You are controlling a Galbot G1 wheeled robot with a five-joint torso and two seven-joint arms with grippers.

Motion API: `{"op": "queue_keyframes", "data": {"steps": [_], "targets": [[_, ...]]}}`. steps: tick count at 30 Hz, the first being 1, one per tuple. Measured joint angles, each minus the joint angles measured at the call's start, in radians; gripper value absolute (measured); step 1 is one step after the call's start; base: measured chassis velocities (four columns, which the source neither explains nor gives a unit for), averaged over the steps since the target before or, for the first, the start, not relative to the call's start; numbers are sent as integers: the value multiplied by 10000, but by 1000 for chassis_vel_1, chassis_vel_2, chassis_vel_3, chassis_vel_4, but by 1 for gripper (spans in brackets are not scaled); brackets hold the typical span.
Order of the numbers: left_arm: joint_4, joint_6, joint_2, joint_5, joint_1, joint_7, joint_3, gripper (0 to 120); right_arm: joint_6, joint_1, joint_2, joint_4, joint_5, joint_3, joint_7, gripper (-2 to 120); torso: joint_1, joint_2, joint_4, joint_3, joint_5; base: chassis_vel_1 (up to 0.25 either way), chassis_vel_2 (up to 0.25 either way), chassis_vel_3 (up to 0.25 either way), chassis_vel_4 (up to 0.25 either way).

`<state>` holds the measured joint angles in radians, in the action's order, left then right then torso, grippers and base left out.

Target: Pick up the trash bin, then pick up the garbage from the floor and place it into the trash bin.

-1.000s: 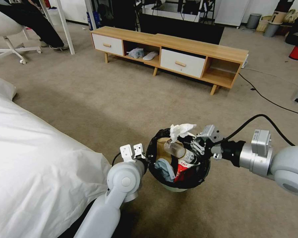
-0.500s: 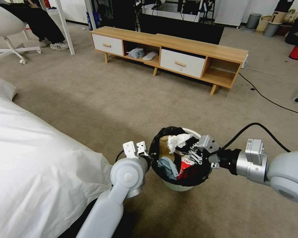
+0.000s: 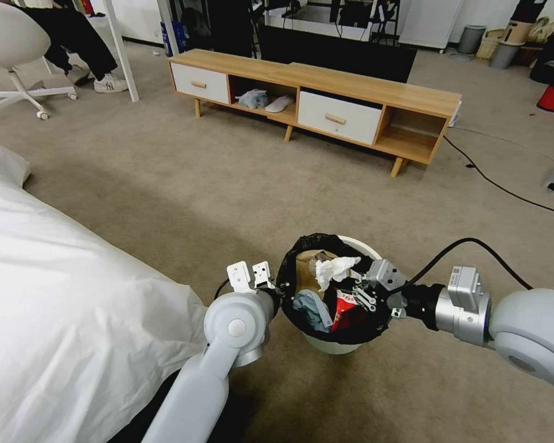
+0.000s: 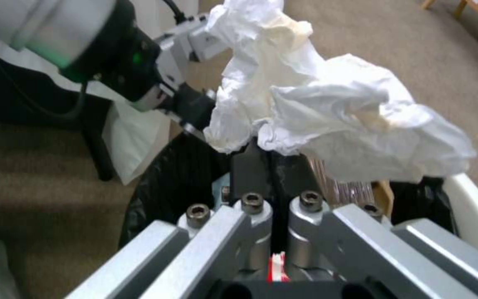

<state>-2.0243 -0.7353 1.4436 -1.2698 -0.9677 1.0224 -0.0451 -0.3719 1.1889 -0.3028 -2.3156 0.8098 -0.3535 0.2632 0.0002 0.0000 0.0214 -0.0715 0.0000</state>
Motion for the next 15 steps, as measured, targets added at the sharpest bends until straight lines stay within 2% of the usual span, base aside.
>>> {"op": "queue_keyframes", "data": {"steps": [15], "targets": [[-214, 0, -31, -64, -103, 16, -25, 1, 1, 362, -165, 168, -371, 52, -98, 0, 0, 0, 0, 0, 0, 0, 0, 0, 0]]}}
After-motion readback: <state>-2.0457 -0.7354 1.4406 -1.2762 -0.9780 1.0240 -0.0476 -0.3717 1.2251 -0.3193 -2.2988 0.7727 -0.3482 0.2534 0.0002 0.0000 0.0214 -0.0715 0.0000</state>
